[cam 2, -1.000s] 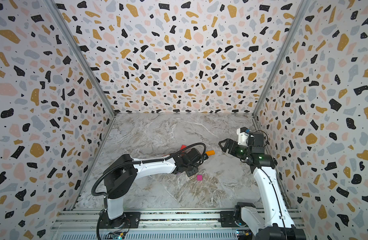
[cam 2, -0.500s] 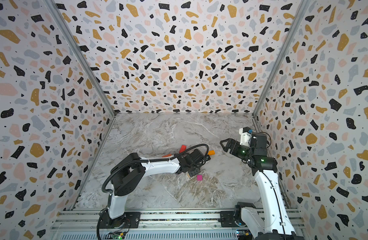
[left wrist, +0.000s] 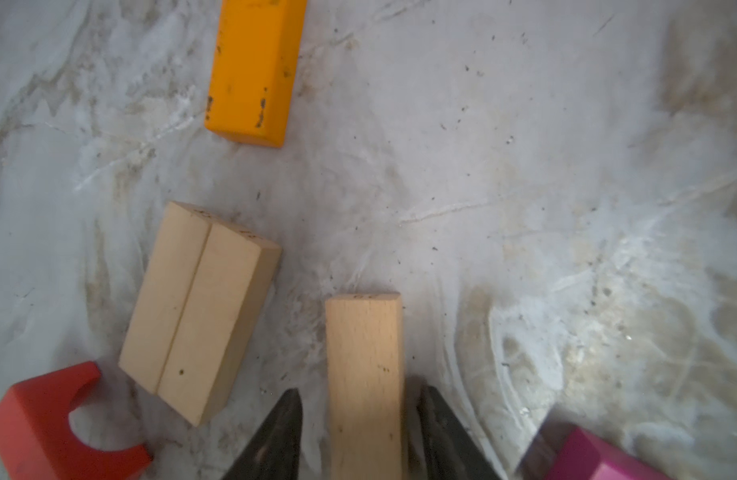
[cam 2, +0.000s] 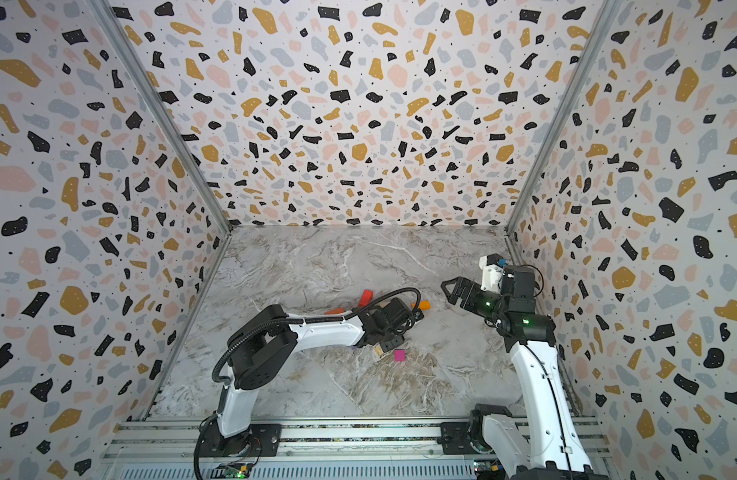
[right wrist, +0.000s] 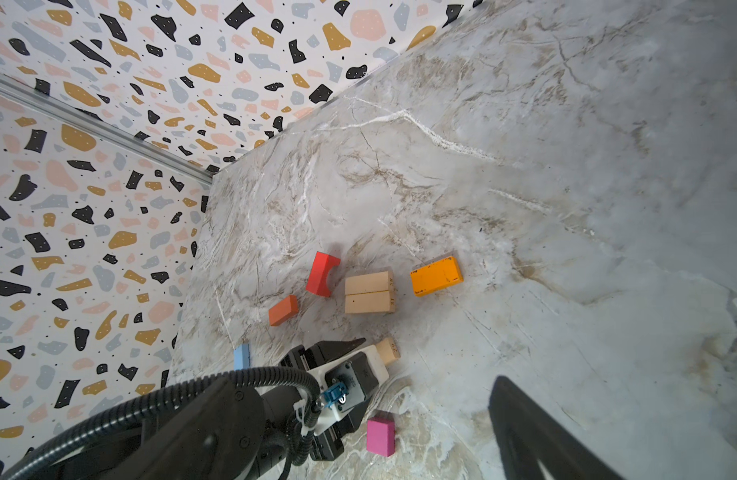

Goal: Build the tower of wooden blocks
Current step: 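Carry the wood bar toward the stacked bars and set it down, then withdraw the left arm while the right gripper moves over the set-down bar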

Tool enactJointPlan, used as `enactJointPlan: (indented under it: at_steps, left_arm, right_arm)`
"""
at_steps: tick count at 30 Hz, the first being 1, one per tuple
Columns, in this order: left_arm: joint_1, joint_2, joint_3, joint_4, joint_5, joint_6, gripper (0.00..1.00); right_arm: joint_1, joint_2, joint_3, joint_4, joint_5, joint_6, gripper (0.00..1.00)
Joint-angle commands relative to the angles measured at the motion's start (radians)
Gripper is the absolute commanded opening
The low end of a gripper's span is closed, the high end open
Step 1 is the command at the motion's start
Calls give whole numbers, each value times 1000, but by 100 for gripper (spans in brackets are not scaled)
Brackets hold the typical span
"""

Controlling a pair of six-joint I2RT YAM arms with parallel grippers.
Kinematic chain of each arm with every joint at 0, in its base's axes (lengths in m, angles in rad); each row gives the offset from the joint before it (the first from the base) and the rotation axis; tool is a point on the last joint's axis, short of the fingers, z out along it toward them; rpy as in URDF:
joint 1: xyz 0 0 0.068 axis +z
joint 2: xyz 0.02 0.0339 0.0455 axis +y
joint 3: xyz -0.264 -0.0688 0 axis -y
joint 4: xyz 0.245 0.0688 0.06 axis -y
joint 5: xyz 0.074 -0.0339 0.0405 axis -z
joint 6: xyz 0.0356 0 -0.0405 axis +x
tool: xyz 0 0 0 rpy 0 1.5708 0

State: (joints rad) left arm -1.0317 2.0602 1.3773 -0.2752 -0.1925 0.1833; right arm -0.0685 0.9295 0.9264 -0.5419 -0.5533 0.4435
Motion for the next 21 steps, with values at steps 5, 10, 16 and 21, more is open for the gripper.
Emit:
enactJointPlan:
  at_steps: [5,10,16,21]
  left_arm:
    - [-5,-71,-13,-7,-58,-12,63]
    - [-2,-174,-58,-10,-65,-38,65]
    - [3,-291,-132,-25,-121,-91,68]
    - [56,-411,-161,-52,-97,-166,73]
  right_arm:
    - [-4,-41,-91,73,0,-2,97]
    - [-1,-38,-133,100,10,7,97]
    - [35,-19,-174,134,38,20,98]
    - [186,10,-184,163,163,21,99]
